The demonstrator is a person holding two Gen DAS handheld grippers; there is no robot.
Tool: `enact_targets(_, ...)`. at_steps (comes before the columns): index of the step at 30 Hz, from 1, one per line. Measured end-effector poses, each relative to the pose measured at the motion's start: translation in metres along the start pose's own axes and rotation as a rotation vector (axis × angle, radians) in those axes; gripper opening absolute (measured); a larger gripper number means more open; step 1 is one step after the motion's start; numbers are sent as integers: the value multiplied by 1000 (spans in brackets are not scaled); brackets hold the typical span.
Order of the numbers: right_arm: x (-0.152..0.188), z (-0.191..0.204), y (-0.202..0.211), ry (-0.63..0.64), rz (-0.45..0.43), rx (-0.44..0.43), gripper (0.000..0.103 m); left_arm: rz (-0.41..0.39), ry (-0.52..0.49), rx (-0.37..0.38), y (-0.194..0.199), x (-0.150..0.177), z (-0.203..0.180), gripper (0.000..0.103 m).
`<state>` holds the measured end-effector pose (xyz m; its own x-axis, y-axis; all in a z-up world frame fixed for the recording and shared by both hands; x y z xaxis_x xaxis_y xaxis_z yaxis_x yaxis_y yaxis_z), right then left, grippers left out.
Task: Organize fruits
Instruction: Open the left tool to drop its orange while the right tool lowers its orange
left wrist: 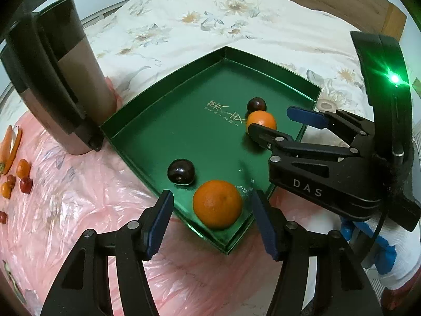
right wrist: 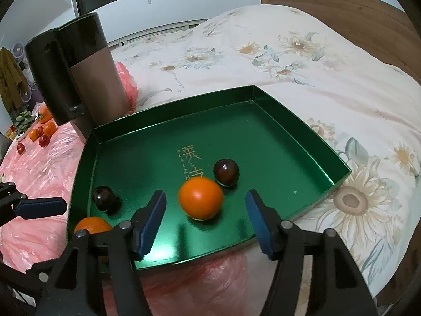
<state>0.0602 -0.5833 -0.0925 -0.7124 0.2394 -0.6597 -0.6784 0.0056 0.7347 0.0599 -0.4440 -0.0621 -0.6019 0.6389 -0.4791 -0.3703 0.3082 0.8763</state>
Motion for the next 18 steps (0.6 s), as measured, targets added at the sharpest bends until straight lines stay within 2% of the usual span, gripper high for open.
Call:
enact_targets(5, -1, 4, 11, 0, -17, 5, 96, -16, 17, 8, 13, 4, 5, 56)
enact_targets(10, 1, 8, 23, -11, -34, 9, 103, -34, 30, 3, 29, 11, 10, 56)
enact_targets(18, 5, 19, 37, -17, -55, 17, 103, -36, 65, -36, 43, 33, 25, 57)
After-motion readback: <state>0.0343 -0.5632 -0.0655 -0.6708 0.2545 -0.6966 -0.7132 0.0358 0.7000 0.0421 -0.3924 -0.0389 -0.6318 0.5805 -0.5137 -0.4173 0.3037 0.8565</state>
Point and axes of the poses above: each gripper's, at about its wrist camera, not at the fingertips, and y roughly against the way its jaws point, z to its left, x to its underside, the point moved 1 cm from there along -y, roughly the way its jaws point, and after that the axes turned 4 degrees about -x, right-handed, at the moved point
